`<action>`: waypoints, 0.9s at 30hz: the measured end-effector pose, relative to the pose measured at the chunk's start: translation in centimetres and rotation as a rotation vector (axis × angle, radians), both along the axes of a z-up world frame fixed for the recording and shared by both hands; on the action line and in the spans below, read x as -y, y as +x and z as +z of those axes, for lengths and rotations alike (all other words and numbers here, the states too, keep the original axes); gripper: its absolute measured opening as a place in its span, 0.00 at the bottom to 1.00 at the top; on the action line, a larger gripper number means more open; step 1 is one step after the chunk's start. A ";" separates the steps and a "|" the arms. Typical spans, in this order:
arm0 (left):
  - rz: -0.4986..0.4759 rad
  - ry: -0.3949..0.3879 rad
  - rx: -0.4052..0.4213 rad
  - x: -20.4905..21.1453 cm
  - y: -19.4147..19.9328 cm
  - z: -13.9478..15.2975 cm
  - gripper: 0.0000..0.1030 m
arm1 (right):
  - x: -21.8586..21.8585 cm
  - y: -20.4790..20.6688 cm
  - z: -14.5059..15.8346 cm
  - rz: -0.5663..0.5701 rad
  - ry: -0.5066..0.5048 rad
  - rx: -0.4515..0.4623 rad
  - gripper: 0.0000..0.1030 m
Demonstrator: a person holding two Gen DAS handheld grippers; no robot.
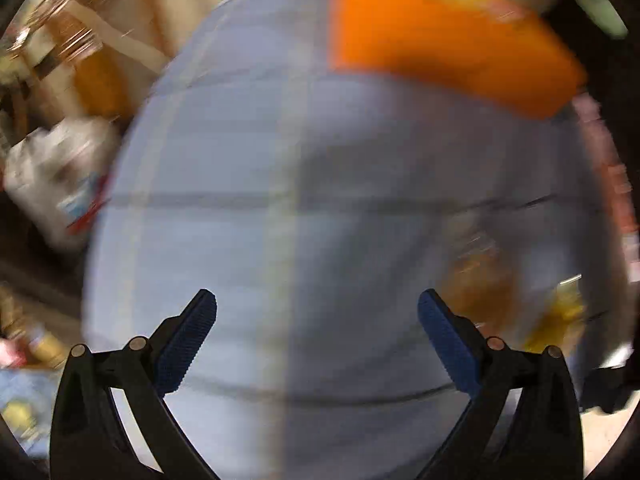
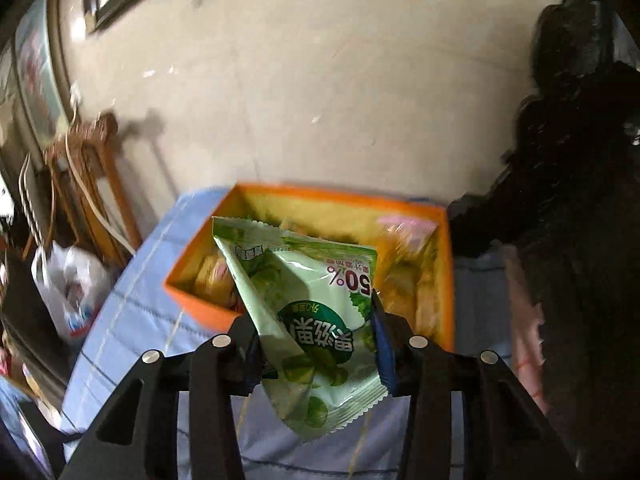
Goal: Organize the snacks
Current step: 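Drop the green bag into the box while the left drops a brown bun bag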
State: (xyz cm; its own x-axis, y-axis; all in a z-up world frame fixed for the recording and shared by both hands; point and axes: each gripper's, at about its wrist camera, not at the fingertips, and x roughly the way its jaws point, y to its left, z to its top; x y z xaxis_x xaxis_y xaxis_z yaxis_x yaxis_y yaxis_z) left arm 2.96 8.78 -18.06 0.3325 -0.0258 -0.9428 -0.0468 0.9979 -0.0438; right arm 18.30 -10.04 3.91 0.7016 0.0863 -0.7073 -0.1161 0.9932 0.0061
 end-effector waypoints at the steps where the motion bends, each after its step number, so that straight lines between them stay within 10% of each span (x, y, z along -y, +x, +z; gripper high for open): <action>1: -0.075 -0.054 0.029 2.4 0.6 -0.1 0.96 | 0.7 -0.3 0.4 -0.010 0.005 0.005 0.43; 6: -0.367 0.095 0.070 11.2 0.1 -2.7 0.96 | 2.6 -1.9 1.2 -0.027 0.019 0.010 0.43; 8: -0.383 0.106 -0.004 12.1 0.4 -5.1 0.95 | 3.0 -1.8 0.9 -0.036 0.049 -0.003 0.43; 9: -0.367 0.072 -0.047 12.1 0.5 -6.0 0.73 | 3.4 -2.0 0.5 -0.042 0.053 -0.009 0.43; 16: -0.345 -0.009 -0.059 10.8 0.4 -7.1 0.72 | 5.7 -2.7 0.2 -0.072 0.135 -0.041 0.43; 27: -0.240 -0.009 0.126 6.1 9.8 6.8 0.72 | 5.4 -0.5 1.8 -0.072 0.139 -0.018 0.43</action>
